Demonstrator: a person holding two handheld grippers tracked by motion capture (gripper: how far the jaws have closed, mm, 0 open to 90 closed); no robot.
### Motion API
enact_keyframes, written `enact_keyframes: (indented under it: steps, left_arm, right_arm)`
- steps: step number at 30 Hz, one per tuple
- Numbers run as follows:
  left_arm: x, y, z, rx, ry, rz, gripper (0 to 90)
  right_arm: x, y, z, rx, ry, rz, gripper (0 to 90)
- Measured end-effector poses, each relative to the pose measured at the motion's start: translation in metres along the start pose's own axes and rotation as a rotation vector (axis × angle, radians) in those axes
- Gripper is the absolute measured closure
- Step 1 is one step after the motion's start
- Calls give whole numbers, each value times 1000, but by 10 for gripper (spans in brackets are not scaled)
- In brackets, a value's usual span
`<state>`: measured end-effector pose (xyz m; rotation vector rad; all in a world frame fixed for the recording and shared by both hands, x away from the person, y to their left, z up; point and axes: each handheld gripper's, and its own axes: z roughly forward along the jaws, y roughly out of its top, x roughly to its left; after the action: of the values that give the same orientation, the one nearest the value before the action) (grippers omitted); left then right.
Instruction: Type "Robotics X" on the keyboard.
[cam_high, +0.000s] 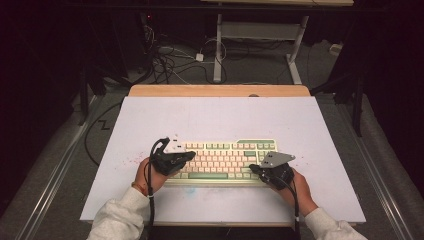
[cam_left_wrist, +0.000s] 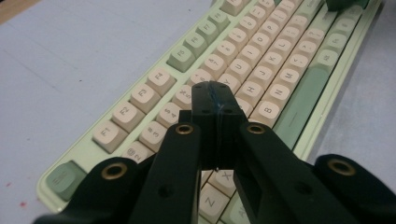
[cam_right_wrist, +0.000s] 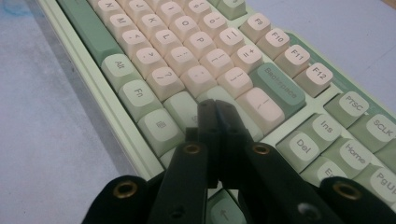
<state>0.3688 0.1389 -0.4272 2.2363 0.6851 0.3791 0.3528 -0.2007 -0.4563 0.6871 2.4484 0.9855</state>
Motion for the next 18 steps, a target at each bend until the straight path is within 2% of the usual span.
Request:
enact_keyframes:
  steps: [5, 18]
  left_arm:
    - [2, 6, 16, 37, -11, -7, 877]
    - [6, 9, 31, 85, -12, -13, 878]
  right_arm:
    - [0, 0, 0, 1, -2, 2, 900]
    - [0, 0, 0, 0, 0, -1, 900]
